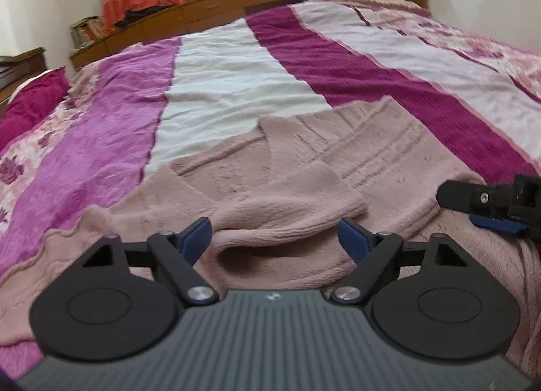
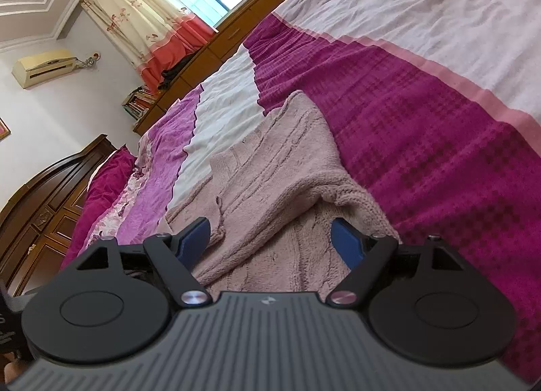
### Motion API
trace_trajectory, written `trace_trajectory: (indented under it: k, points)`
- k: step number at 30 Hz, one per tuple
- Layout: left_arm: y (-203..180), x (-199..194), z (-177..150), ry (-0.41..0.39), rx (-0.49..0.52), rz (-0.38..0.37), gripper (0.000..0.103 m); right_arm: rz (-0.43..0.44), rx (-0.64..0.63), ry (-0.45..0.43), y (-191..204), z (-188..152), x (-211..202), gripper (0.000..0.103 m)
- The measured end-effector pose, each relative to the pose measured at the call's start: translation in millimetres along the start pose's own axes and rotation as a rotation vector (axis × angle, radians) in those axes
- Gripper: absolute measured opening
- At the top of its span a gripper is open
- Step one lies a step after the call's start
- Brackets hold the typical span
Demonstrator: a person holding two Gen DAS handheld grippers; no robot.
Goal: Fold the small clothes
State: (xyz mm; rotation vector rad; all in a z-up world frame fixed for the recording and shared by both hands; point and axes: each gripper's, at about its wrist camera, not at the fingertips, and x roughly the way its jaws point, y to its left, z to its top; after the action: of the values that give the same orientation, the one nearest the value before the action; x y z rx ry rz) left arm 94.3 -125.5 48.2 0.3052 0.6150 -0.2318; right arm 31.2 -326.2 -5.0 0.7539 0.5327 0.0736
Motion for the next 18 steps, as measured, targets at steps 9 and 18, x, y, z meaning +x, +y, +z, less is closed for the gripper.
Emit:
trace_trajectory:
  k: [9,18]
  points:
    - [-23,24,1,0.03,0.157,-0.031,0.058,-0.002,-0.012,-0.003,0,0,1,0.084]
    - [-1,12,9,-0.032,0.027,-0.026,0.01,0.006,-0.012,-0.006,-3,0,2,0.084]
